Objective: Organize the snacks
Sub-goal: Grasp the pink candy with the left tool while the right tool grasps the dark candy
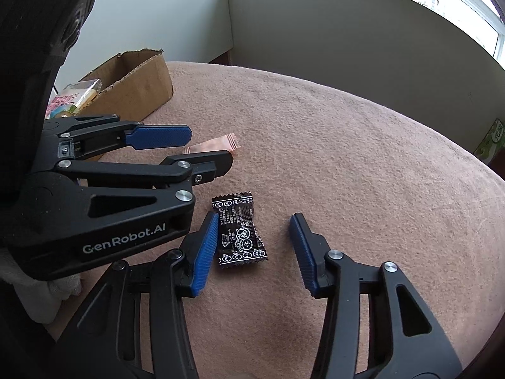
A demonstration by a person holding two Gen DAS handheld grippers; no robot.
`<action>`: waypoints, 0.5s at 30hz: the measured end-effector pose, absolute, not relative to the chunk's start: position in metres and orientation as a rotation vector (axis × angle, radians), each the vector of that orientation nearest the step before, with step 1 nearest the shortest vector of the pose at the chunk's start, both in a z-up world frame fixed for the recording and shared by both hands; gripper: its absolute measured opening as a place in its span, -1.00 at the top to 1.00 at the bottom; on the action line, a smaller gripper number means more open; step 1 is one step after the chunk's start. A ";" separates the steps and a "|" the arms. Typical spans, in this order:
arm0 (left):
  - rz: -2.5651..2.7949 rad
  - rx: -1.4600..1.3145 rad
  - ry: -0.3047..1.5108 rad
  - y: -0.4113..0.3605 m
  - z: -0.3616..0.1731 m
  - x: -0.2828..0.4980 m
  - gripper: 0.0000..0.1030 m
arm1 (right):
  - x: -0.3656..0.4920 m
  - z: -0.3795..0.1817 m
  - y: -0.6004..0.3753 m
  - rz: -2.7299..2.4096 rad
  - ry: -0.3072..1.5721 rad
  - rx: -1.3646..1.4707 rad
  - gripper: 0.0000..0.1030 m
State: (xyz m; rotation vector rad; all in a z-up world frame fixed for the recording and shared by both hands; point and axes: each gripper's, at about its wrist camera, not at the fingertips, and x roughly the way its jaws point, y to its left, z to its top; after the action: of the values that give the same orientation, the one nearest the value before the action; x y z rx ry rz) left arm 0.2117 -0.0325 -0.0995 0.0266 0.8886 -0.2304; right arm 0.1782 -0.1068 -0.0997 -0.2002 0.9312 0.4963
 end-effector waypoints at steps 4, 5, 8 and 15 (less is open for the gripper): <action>-0.231 0.038 0.903 -0.035 -0.106 0.217 0.14 | 0.180 -0.099 -0.116 0.481 0.931 -0.185 0.16; -0.234 0.039 0.904 -0.035 -0.106 0.218 0.14 | 0.180 -0.099 -0.118 0.484 0.931 -0.175 0.16; -0.223 0.052 0.901 -0.036 -0.107 0.217 0.26 | 0.180 -0.099 -0.119 0.487 0.928 -0.164 0.16; -0.210 0.060 0.898 -0.036 -0.106 0.215 0.64 | 0.181 -0.100 -0.111 0.464 0.918 -0.200 0.12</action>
State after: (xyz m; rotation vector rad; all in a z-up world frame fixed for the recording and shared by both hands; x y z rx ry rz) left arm 0.2154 -0.0358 -0.1063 0.0598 0.8984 -0.2103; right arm 0.1807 -0.1105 -0.1001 -0.2001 0.9182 0.4645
